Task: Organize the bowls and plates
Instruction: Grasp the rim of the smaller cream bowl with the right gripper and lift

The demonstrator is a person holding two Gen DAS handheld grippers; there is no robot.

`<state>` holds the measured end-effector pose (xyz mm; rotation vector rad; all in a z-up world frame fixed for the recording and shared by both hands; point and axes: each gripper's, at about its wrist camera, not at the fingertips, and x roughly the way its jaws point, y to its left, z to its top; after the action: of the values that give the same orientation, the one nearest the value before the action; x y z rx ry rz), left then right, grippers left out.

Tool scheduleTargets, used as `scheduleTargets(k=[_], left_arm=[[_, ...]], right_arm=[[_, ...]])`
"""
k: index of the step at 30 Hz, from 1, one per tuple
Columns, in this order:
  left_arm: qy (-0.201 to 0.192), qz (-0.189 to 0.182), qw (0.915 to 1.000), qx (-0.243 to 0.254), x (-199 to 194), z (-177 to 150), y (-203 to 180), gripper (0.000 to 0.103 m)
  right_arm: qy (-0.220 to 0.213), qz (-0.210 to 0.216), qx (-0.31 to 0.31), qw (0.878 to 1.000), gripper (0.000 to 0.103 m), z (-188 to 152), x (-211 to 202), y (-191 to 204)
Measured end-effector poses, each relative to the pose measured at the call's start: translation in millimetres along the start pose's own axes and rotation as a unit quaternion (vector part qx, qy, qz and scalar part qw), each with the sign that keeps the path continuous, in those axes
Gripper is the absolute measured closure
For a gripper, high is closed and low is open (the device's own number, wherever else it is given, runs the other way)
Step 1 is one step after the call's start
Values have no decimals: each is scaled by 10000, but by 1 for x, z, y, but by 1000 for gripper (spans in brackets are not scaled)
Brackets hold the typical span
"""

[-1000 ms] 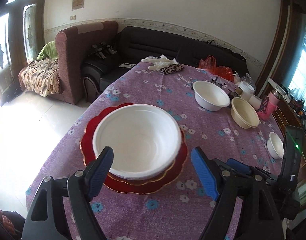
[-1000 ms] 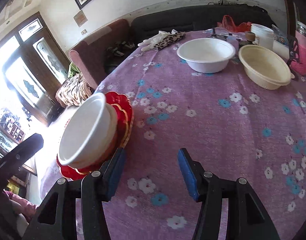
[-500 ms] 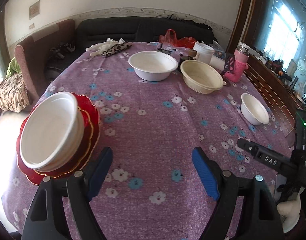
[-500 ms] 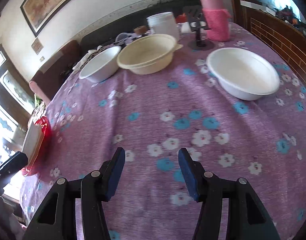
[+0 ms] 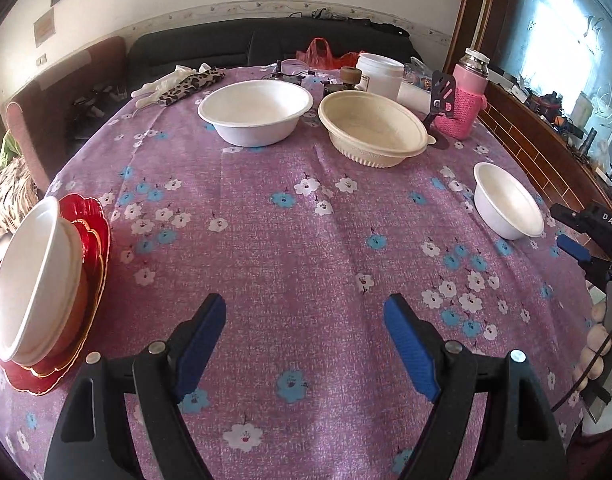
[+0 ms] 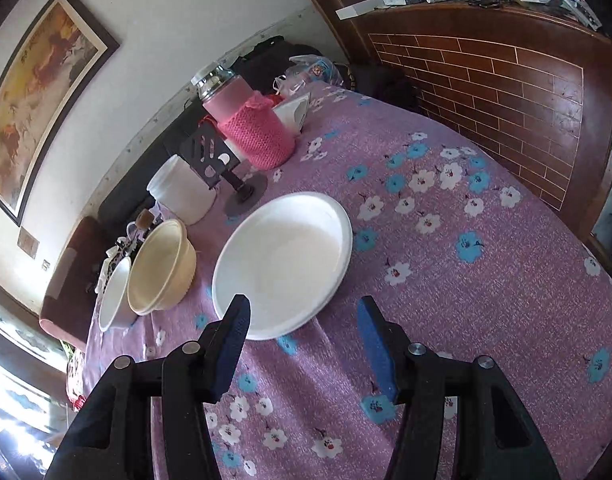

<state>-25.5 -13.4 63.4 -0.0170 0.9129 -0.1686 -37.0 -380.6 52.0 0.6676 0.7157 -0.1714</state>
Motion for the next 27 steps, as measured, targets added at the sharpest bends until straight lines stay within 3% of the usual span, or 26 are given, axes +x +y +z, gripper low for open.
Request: scheduleTargets(k=[3,7,10,18,22,27], left_arm=[[67,-41,9999,-98,15,4,-4,22],[-4,-60,9999,-143,29,18,-9,23],[-110,-100,9997,-207,40,34,-11,23],[-133,-37,9980,-610,71,39,20,23],[248,-340,9939,-1020,84,37,38,23],[127,-462,9898,-1341,75,38,52,23]], right_arm=[[-95,-39,-120,9999,44,0,5,10],[96,-65,-330,9994,44,-7,23,28],[107,-122,-432,9989,39,-7,29,42],[-1,-250,-1043,9942,39,12,40,101],[253,-288,-1227,9917,38,26,76,134],[526,-575,-1414,9869,38,43,140,167]])
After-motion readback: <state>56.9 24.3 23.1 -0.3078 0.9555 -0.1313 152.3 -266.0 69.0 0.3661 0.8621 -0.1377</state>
